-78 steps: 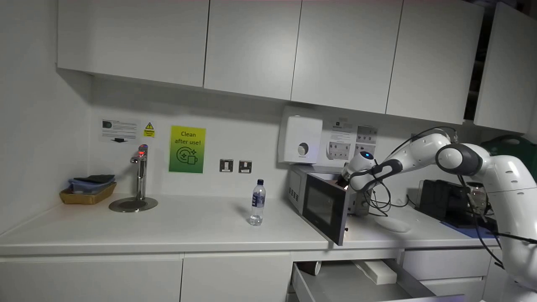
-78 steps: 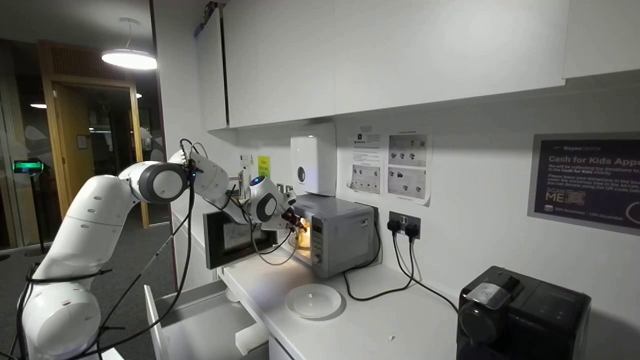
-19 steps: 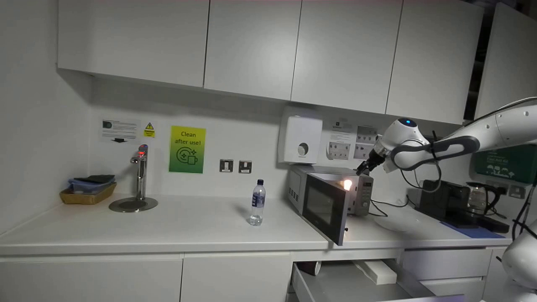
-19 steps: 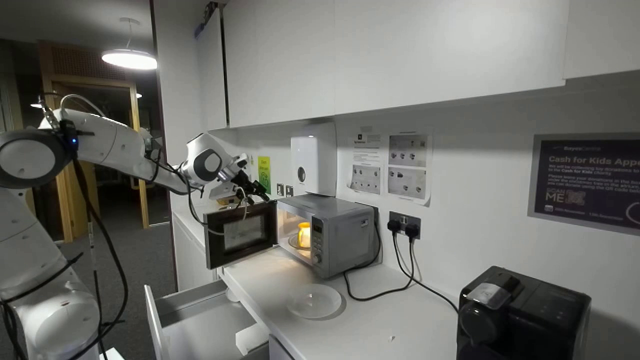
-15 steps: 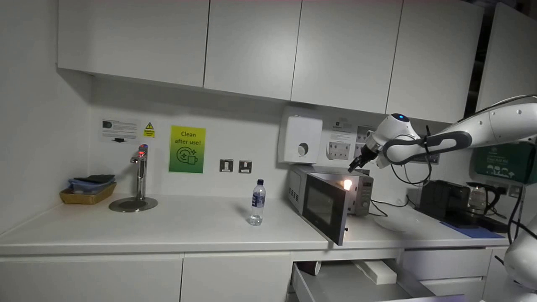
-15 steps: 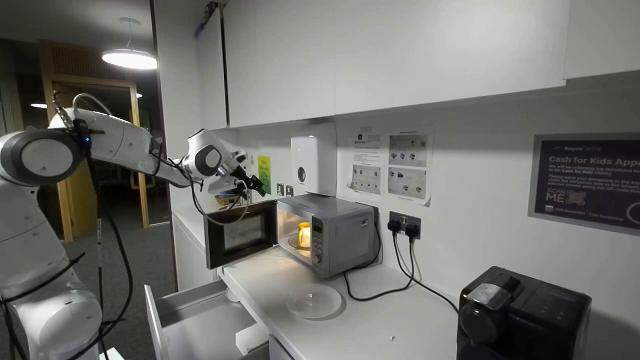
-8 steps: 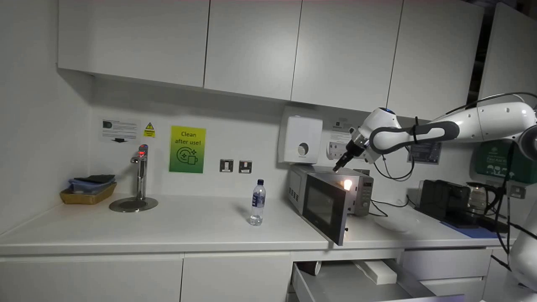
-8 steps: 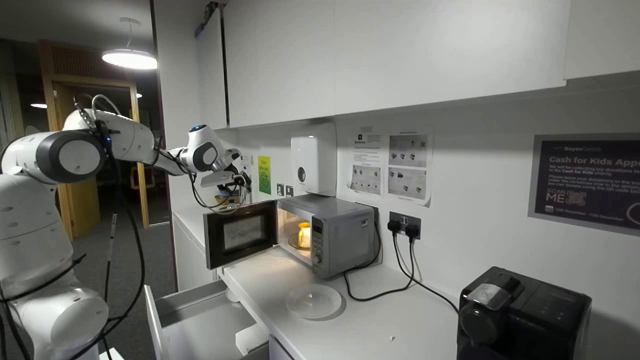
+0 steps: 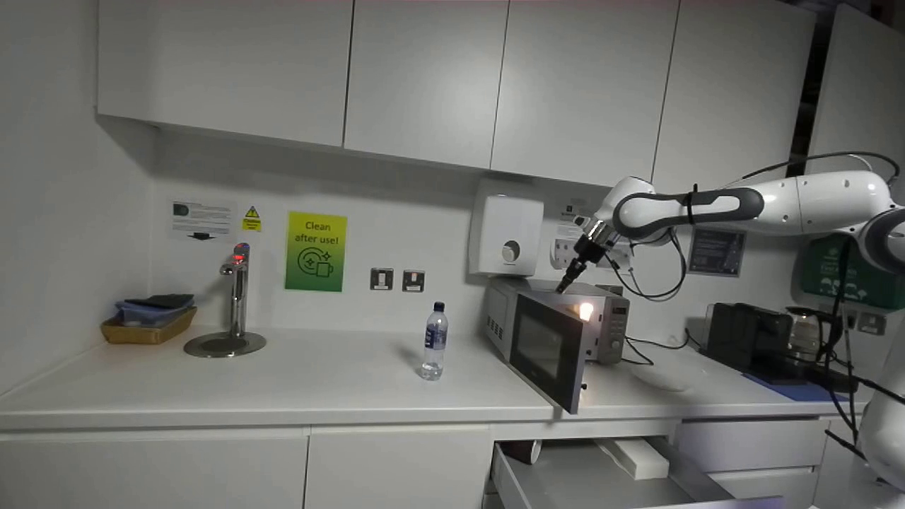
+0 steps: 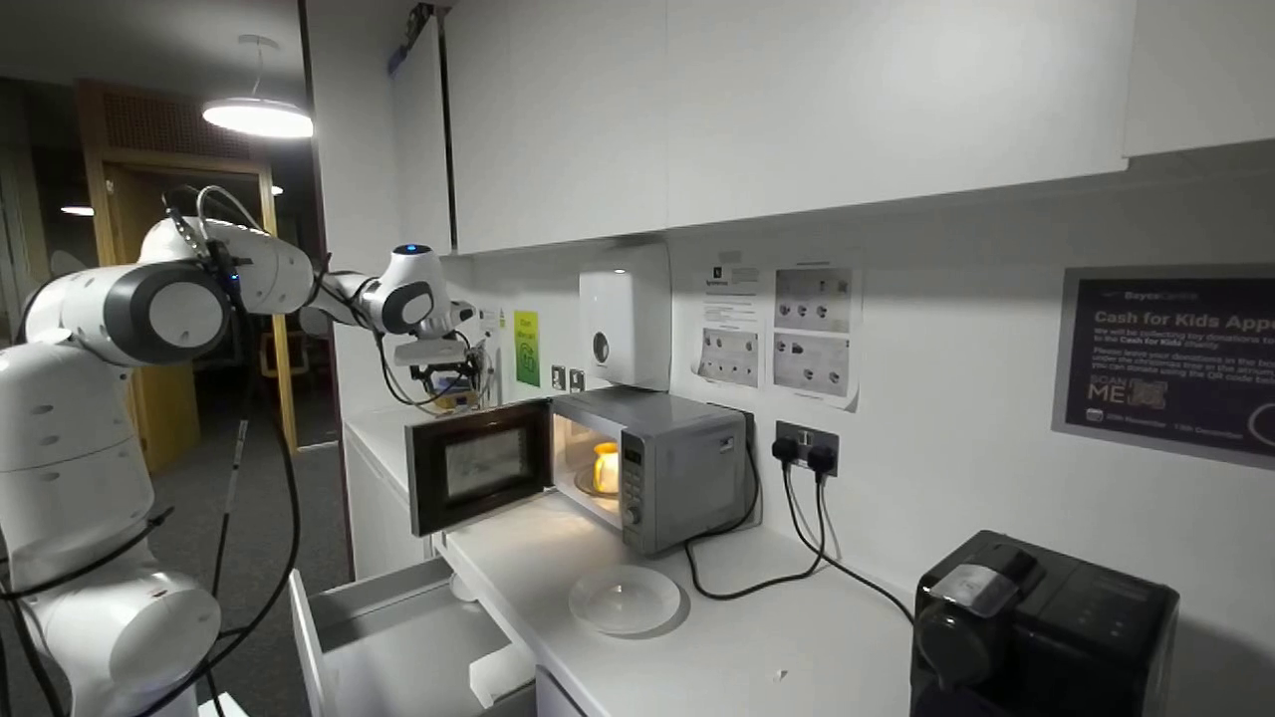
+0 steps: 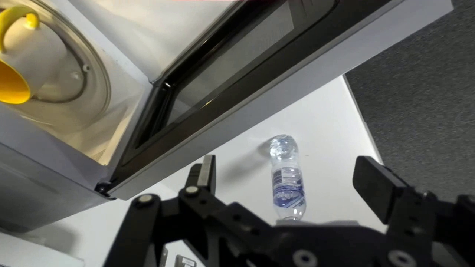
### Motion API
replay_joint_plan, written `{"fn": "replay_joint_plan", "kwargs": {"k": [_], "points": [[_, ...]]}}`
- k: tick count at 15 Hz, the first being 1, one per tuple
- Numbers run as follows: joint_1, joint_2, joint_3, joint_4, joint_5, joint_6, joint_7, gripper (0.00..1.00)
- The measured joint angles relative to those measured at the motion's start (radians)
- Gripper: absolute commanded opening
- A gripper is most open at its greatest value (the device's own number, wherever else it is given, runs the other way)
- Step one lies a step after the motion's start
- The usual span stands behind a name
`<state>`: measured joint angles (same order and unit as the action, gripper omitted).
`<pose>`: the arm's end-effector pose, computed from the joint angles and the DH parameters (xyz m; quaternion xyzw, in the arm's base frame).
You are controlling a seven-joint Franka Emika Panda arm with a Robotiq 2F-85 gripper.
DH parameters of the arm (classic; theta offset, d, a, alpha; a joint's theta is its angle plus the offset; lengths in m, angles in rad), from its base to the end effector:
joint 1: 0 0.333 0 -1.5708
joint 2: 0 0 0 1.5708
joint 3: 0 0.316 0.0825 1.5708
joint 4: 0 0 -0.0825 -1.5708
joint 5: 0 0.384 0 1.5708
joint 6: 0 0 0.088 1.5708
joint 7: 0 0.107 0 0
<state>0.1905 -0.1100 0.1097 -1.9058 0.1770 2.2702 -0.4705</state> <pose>0.5399 0.1747 0.5958 -0.9121 -0.3286 -0.2394 0.0530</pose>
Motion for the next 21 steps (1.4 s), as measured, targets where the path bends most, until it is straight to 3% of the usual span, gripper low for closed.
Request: {"fn": "replay_joint_plan", "kwargs": {"k": [11,21], "points": [[-0.014,0.074,-0.037,0.048,0.221,-0.155,-0.244,1.00],[-0.088,0.179,-0.041,0.105,0.420,-0.169,-0.504,1.00]]}}
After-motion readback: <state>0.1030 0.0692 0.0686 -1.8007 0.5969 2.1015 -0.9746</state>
